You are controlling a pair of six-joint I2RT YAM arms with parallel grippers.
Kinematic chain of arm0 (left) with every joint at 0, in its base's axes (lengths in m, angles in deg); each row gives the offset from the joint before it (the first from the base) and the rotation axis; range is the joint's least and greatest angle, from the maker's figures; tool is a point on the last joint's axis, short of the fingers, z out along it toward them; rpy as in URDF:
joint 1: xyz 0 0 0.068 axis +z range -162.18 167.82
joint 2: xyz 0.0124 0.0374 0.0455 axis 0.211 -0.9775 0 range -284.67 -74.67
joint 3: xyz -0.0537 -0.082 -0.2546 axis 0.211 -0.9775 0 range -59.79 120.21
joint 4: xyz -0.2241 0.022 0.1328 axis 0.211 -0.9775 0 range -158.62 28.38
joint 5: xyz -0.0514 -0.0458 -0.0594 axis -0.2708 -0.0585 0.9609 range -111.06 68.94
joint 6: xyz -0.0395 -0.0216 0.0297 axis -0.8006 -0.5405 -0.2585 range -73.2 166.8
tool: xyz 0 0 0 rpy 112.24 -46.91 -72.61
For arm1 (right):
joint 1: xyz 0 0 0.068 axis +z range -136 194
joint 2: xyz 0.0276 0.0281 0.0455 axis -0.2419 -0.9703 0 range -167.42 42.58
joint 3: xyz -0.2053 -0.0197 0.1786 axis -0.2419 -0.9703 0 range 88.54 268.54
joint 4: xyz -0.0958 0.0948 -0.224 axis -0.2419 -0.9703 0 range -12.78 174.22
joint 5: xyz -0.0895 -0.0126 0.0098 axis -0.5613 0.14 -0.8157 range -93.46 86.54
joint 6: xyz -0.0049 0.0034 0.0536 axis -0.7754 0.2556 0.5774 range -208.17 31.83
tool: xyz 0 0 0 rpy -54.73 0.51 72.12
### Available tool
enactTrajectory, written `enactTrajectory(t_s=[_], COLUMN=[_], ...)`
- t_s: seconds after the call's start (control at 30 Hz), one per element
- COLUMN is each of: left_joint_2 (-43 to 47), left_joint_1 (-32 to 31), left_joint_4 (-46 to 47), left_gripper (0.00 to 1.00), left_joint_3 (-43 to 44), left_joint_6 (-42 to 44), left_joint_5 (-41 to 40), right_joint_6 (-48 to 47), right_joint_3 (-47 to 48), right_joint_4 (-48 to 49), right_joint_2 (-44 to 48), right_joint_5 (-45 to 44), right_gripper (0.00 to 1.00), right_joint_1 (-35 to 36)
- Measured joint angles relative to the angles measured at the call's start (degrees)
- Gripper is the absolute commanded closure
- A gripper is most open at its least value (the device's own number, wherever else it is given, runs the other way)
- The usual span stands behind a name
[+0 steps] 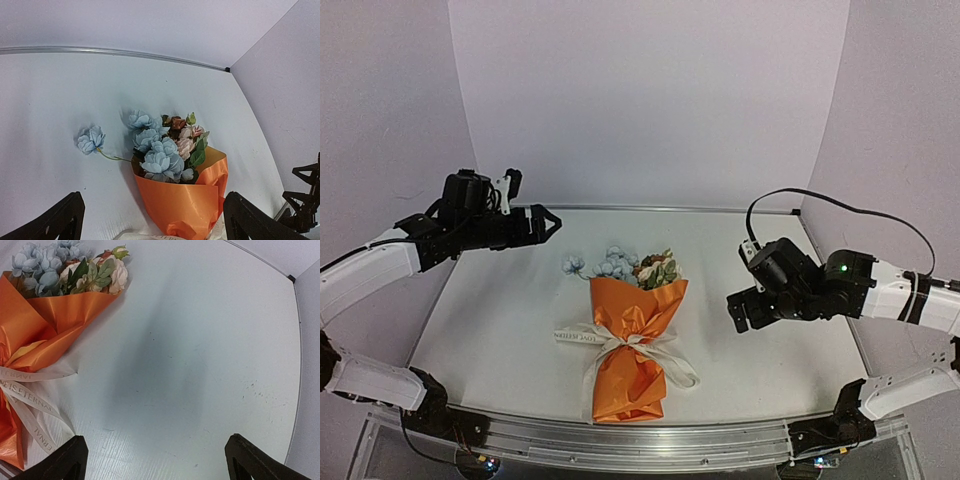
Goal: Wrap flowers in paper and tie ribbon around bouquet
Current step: Reset both arms
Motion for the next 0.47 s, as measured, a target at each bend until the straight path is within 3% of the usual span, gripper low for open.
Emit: enactTrajectory(t_s=[0.47], left_joint_2=[0.02], left_joint_1=[0.0], left_joint_4=[-0.02], left_gripper=[0.0], left_joint_3=[0.02], left_joint_6=[0.0], left_joint_5=[-1.46], right_joint_6=[-0.12], right_joint_3=[-0.09], right_joint_4=[-0.43], right_joint_2=[0.0], right_joint_5=[-0.65], right_gripper=[0.02], right_joint_1=[0.0])
